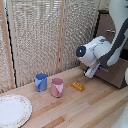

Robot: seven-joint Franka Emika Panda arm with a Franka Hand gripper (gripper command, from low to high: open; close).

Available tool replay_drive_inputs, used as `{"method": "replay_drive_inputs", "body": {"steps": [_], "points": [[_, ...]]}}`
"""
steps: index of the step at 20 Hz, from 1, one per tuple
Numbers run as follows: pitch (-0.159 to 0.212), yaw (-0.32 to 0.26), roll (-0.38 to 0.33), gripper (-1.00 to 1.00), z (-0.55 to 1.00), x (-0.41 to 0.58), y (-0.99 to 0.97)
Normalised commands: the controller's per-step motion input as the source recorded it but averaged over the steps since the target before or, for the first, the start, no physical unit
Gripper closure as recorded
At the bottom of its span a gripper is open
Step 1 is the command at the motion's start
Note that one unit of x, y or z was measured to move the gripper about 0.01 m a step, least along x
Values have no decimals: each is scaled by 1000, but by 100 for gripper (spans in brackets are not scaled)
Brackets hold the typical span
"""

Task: Please adjust your gripper to match the height of the lower drawer handle. Progress your gripper onward until it happens to touch the drawer handle. Now, firmly take hold of it with your gripper, then steadily retract it to swing the drawer wide open.

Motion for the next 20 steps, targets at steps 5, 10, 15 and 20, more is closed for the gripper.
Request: {"method": "replay_drive_inputs", "body": {"steps": [5,10,15,20], "points": [[18,20,5,-100,81,109,23],[-10,-18,111,-100,510,66,0],[-91,-107,196,-100,510,-3,164],[-46,-113,294,-100,249,-43,405]]}}
